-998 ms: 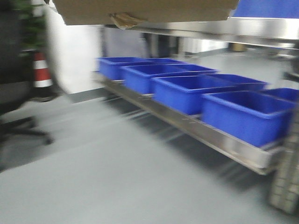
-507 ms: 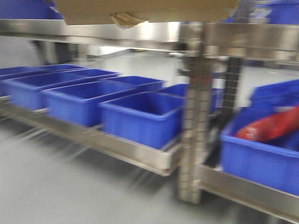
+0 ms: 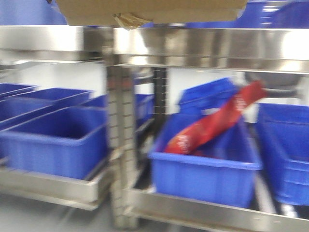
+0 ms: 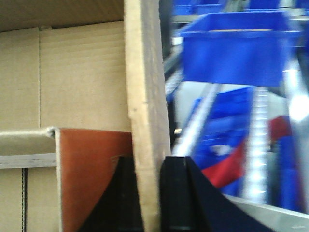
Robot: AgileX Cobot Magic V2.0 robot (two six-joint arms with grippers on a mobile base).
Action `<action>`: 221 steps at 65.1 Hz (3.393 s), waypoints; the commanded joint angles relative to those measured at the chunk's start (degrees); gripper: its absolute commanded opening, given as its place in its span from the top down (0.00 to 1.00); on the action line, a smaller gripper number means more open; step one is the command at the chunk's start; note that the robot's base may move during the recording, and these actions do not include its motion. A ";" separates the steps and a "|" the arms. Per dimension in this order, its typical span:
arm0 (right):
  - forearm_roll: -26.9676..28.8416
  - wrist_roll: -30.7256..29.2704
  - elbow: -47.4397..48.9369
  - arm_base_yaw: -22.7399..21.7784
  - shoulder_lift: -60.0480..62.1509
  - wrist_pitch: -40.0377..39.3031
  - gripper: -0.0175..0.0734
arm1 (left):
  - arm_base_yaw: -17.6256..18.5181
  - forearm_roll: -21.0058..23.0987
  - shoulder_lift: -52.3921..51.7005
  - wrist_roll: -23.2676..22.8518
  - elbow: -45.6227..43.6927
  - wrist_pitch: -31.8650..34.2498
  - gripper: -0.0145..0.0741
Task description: Stack two boxes on right shelf middle
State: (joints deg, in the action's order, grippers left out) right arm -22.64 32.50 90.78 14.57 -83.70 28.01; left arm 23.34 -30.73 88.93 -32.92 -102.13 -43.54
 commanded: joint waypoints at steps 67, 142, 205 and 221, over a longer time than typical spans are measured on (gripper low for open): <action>-1.68 0.38 1.03 -0.53 1.03 -3.21 0.98 | -0.07 -1.13 -0.98 0.13 -0.76 1.31 0.96; -1.68 0.38 1.03 -0.53 1.03 -3.21 0.98 | -0.07 -1.13 -0.98 0.13 -0.76 1.43 0.96; -10.17 12.14 1.10 9.75 -5.98 9.04 0.68 | -7.79 17.61 2.85 16.23 -0.74 -2.20 0.73; -11.10 12.03 1.64 9.75 -5.87 9.17 0.43 | -7.79 17.52 2.85 16.23 -0.95 -2.11 0.40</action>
State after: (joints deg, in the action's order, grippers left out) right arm -31.95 44.58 91.47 24.20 -89.96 38.10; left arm 15.35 -13.55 92.36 -17.07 -102.23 -47.00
